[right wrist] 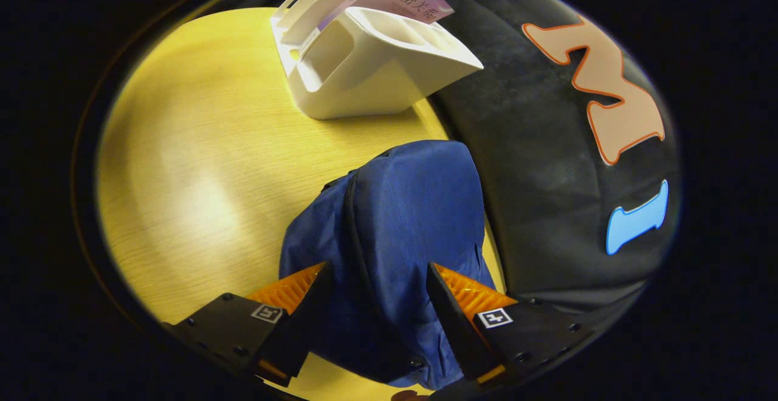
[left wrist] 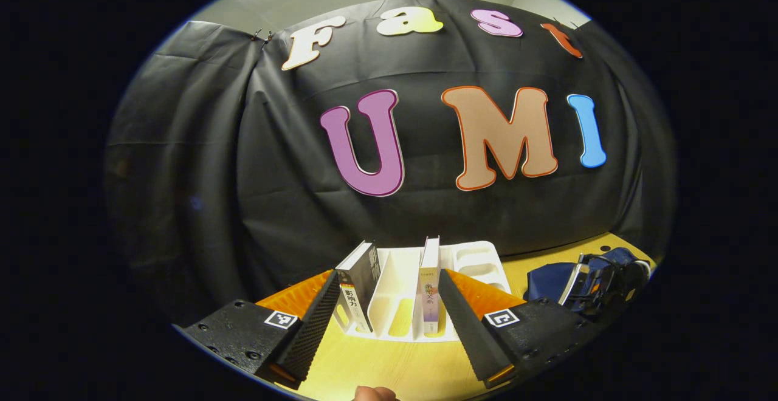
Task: Open the schoolbag, grab two books from the bookshelf and put them into the schoolbag.
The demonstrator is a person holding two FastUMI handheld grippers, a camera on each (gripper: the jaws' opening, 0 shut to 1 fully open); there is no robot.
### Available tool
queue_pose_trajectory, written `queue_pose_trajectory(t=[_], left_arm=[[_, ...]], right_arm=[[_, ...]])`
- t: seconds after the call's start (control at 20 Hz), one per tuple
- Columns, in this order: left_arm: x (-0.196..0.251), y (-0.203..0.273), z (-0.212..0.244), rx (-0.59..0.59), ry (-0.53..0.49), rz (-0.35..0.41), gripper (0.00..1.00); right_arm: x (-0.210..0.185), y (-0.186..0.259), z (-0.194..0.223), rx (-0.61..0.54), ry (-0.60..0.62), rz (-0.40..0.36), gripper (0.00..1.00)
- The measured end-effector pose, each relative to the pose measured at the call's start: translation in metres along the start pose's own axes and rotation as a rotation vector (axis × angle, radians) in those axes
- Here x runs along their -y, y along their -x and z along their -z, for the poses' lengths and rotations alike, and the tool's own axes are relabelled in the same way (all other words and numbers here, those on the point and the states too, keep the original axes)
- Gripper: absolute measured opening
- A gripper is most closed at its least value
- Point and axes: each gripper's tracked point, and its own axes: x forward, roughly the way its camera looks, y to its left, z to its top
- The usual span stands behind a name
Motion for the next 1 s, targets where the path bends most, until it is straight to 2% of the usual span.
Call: queue_pose_trajectory(t=[0.05,0.1,0.2,0.35,0.55,0.6,0.7,0.85,0.95,1.0], left_arm=[[-0.001,0.000,0.001,0.000,-0.001,0.000,0.98],[-0.002,-0.001,0.000,0.000,-0.003,-0.003,0.95],[-0.002,-0.001,-0.001,-0.002,-0.002,-0.004,0.95],[-0.003,0.000,0.001,-0.006,-0.005,-0.008,0.95],[-0.007,0.000,0.003,-0.013,-0.004,-0.018,0.95],[-0.007,-0.001,0.004,-0.015,-0.005,-0.020,0.95],[-0.007,0.000,0.003,-0.014,0.000,-0.014,0.95],[-0.005,-0.002,0.001,-0.011,-0.004,-0.013,0.95],[-0.005,-0.001,0.001,-0.009,-0.001,-0.011,0.95],[-0.005,-0.001,0.000,-0.009,0.000,-0.010,0.95]], right_arm=[[0.002,-0.004,-0.003,0.001,0.020,0.014,1.00],[0.002,-0.008,-0.005,-0.003,0.033,0.019,0.96],[0.005,-0.015,-0.010,-0.001,0.073,0.040,0.89],[0.009,-0.020,-0.019,0.024,0.117,0.068,0.87],[0.004,-0.029,-0.015,-0.006,0.121,0.060,0.40],[0.007,-0.029,-0.016,-0.012,0.129,0.080,0.28],[0.006,-0.032,-0.013,-0.033,0.144,0.077,0.11],[0.006,-0.038,-0.008,-0.060,0.124,0.075,0.11],[0.004,-0.036,-0.012,-0.056,0.093,0.062,0.04],[0.004,-0.037,-0.013,-0.053,0.081,0.052,0.08]])
